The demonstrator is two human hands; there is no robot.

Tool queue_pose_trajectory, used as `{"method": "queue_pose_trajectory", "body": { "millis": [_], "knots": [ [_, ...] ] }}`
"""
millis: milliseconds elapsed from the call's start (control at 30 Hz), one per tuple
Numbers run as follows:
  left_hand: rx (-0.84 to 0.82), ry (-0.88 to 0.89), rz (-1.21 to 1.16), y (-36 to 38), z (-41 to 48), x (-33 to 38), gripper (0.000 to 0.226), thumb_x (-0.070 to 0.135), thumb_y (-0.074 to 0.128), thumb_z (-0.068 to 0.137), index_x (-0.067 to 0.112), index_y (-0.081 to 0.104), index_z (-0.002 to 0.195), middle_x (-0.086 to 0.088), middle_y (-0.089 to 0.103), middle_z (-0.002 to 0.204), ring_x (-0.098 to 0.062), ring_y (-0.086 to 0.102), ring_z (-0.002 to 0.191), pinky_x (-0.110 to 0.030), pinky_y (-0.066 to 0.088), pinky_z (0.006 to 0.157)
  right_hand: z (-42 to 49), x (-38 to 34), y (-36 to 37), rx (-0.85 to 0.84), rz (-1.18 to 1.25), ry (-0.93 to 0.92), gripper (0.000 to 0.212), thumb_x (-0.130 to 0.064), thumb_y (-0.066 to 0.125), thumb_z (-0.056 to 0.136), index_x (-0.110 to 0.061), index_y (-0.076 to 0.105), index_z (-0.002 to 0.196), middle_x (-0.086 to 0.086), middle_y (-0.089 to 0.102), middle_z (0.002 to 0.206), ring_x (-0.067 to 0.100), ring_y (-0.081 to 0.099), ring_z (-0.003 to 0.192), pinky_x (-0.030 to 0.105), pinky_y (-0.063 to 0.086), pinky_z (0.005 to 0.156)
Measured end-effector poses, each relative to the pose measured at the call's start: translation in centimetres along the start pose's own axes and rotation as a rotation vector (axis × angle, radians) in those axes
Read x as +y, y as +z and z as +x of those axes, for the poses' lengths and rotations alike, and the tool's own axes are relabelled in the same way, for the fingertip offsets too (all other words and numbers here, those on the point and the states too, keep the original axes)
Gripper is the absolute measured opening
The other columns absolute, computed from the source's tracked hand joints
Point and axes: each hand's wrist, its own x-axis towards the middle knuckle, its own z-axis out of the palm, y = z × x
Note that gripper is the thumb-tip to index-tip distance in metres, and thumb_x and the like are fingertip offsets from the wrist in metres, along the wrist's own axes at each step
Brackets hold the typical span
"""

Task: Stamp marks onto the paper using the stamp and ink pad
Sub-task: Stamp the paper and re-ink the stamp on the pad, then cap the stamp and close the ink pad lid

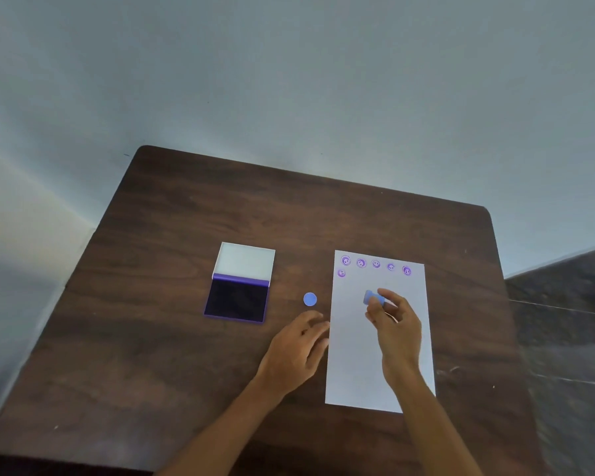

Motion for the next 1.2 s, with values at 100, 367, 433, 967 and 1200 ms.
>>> {"method": "queue_pose_trajectory", "body": {
  "millis": [100, 367, 433, 967, 1200],
  "knots": [
    [0.103, -0.114, -0.002, -1.3, 0.8, -0.5, 0.03, 0.025, 0.065, 0.094, 0.012, 0.067, 0.121, -0.003, 0.064, 0.122, -0.013, 0.065, 0.102, -0.018, 0.055, 0.085, -1.0, 0.1, 1.0, -0.002, 0.022, 0.011, 0.025, -0.037, 0.072, 0.082, -0.027, 0.066, 0.103, -0.005, 0.072, 0.1, 0.014, 0.068, 0.088, 0.028, 0.055, 0.08],
    [0.014, -0.49, 0.012, -0.6, 4.9, -0.9, 0.057, 0.03, 0.074, 0.088, 0.017, 0.053, 0.139, -0.002, 0.053, 0.137, -0.021, 0.061, 0.11, -0.024, 0.052, 0.094, -1.5, 0.5, 3.0, -0.116, -0.288, -0.246, 0.022, -0.022, 0.07, 0.085, -0.016, 0.068, 0.106, 0.001, 0.071, 0.108, 0.011, 0.063, 0.087, 0.011, 0.045, 0.078],
    [0.036, -0.523, 0.001, -0.4, 5.1, -1.0, 0.054, 0.031, 0.074, 0.088, 0.015, 0.056, 0.136, -0.003, 0.053, 0.135, -0.02, 0.06, 0.112, -0.02, 0.047, 0.092, -1.1, 0.5, 3.8, -0.173, -0.372, -0.332, 0.023, -0.019, 0.072, 0.084, -0.012, 0.067, 0.106, 0.004, 0.071, 0.104, 0.009, 0.061, 0.086, 0.012, 0.045, 0.08],
    [0.265, -0.526, -0.042, 0.5, 4.9, -1.1, 0.036, 0.039, 0.068, 0.082, 0.007, 0.074, 0.098, -0.01, 0.072, 0.096, -0.022, 0.069, 0.081, -0.016, 0.042, 0.082, 0.5, 1.6, 7.8, -0.459, -0.464, -0.282, 0.071, -0.065, 0.05, 0.083, 0.002, 0.062, 0.105, 0.009, 0.064, 0.106, 0.018, 0.057, 0.086, 0.03, 0.046, 0.088],
    [0.23, -0.466, -0.029, 0.5, 4.6, -1.6, 0.026, 0.02, 0.083, 0.077, 0.004, 0.074, 0.094, -0.011, 0.071, 0.091, -0.021, 0.068, 0.078, -0.016, 0.045, 0.08, 0.9, 2.2, 7.7, -0.542, -0.574, -0.21, 0.032, -0.019, 0.06, 0.09, 0.005, 0.06, 0.112, 0.022, 0.064, 0.114, 0.031, 0.061, 0.098, 0.025, 0.039, 0.093]
  ]
}}
